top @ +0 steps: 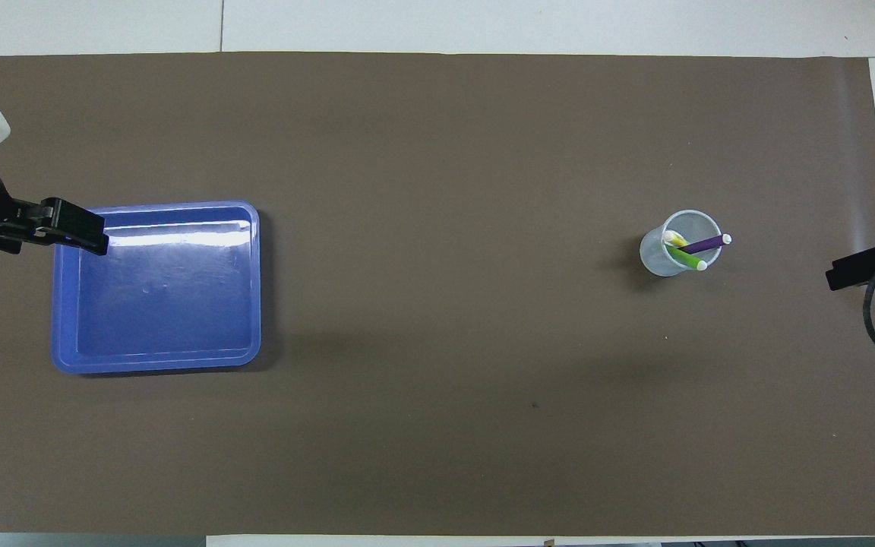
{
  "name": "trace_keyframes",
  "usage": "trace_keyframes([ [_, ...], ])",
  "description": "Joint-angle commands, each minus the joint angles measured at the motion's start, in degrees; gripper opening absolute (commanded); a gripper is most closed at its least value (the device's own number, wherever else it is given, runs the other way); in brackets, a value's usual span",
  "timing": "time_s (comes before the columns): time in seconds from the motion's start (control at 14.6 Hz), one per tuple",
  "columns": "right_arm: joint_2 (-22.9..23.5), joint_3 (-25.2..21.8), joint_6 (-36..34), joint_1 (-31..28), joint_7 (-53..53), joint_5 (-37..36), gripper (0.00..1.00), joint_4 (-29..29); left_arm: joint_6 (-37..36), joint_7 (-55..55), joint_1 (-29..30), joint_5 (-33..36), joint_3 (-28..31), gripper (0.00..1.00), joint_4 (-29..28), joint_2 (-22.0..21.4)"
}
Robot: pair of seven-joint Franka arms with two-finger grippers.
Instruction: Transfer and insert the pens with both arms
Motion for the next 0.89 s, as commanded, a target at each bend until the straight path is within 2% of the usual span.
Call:
trace_keyframes([
  [0.0,-1.85,-0.49,0.66,0.81,1.81,-0.27,1.0,-0.94,-1.48,-0.54,0.63,0.6,-0.72,1.0,-0.24,-1.41],
  [0.82,-1.23,-0.58,1.01,0.64,3.92,-0.35,1.0,-1.3,-1.48,-0.54,0.72,0.34,-0.72,1.0,-0.24,-1.41],
])
